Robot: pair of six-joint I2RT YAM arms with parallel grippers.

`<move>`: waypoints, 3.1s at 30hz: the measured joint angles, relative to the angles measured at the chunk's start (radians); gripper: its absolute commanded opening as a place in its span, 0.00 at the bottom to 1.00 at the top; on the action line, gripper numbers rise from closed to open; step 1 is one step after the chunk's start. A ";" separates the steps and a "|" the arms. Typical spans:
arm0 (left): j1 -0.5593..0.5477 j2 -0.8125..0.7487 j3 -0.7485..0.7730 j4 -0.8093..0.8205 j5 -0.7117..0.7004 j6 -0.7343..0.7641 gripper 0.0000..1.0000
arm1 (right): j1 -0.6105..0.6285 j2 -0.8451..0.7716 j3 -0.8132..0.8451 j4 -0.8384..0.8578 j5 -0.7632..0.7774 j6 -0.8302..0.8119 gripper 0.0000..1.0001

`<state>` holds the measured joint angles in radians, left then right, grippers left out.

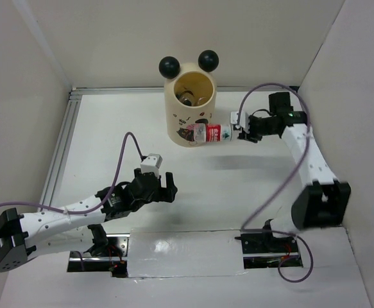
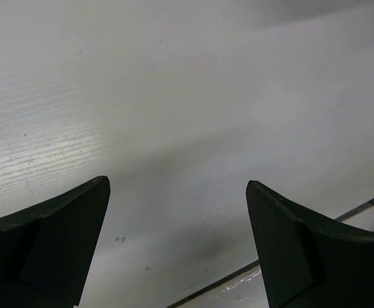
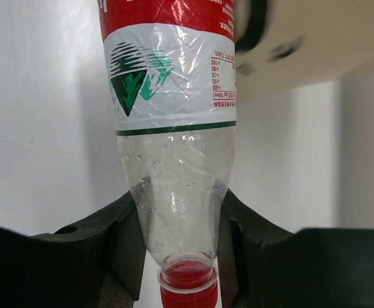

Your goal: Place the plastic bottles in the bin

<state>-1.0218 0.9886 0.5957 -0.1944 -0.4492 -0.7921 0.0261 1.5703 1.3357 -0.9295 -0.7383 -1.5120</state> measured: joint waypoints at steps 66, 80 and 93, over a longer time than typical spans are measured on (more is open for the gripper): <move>0.018 -0.440 -0.291 0.090 0.056 0.065 1.00 | 0.841 0.312 0.775 -0.008 1.768 0.140 0.34; 0.018 -0.536 -0.308 0.072 0.073 0.084 1.00 | 0.797 0.465 0.848 -0.003 1.846 0.205 0.99; 0.018 -0.507 -0.307 0.068 0.085 0.086 1.00 | 0.904 0.452 1.003 -0.008 1.715 0.317 1.00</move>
<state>-1.0042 0.4816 0.2882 -0.1268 -0.3641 -0.7063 0.9302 2.0228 2.3390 -0.9371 0.9764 -1.1950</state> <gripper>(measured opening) 1.001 0.999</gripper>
